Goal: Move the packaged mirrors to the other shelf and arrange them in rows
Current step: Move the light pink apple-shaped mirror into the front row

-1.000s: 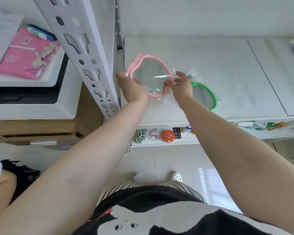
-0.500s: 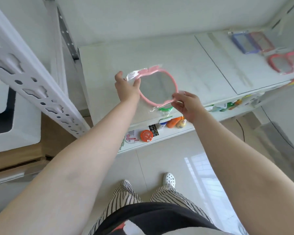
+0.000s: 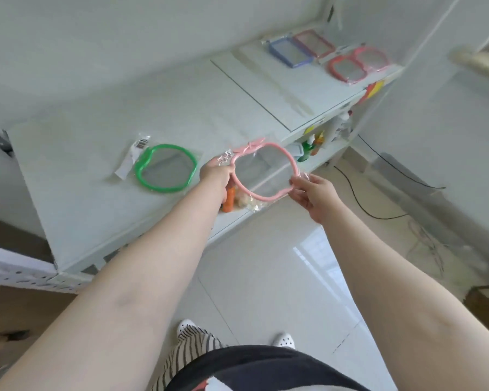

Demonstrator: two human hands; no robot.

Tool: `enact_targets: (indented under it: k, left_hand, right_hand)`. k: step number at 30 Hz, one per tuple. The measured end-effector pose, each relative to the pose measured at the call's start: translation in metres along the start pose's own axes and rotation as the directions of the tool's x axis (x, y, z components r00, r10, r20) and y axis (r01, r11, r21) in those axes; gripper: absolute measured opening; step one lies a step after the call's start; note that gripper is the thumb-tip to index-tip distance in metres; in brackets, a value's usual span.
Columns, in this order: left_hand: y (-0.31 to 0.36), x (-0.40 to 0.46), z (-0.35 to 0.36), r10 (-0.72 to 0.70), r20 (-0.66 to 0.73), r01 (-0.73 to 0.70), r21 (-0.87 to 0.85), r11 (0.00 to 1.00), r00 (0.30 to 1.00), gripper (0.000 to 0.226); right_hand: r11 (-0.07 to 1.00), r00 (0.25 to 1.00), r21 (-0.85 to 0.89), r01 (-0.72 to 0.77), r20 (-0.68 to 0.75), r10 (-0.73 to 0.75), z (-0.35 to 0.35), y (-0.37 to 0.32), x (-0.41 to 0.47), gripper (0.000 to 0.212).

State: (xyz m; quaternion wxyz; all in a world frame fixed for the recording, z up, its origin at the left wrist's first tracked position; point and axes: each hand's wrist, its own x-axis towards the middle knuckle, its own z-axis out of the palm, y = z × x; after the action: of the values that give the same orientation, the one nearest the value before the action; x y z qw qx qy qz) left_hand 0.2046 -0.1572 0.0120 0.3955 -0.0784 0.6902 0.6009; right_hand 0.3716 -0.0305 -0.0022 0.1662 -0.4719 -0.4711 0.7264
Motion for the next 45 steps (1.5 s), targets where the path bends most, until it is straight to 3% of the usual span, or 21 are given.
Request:
enact_targets:
  k: [5,10,15,23,36,45]
  left_hand:
    - [-0.033,-0.012,0.1,-0.047,0.039,0.045,0.049,0.998,0.998,0.038]
    - [-0.069,-0.012,0.181,0.062,0.073,-0.069,0.094,0.993,0.995,0.045]
    - [-0.078,-0.012,0.237,0.124,0.082,-0.134,0.14,0.981,0.989,0.047]
    - [-0.046,0.018,0.299,0.119,0.103,-0.138,0.203,0.969,0.987,0.048]
    - [0.041,0.119,0.402,0.173,0.189,-0.213,0.221,0.952,0.967,0.044]
    - [0.071,0.157,0.444,0.205,0.087,-0.215,0.127,0.968,0.975,0.039]
  right_hand:
    - [0.999,0.995,0.042,-0.007,-0.1,0.012,-0.1,-0.003,0.001,0.014]
    - [0.993,0.991,0.112,-0.027,-0.126,0.041,-0.183,-0.011,0.002,0.009]
    - [0.986,0.988,0.165,-0.036,-0.145,0.06,-0.234,-0.019,0.012,0.021]
    - [0.975,0.979,0.22,-0.021,-0.191,0.064,-0.261,-0.057,0.065,0.003]
    - [0.98,0.969,0.193,0.047,-0.249,0.003,-0.28,-0.155,0.186,0.012]
    - [0.992,0.986,0.123,-0.025,-0.158,0.044,-0.291,-0.198,0.267,0.028]
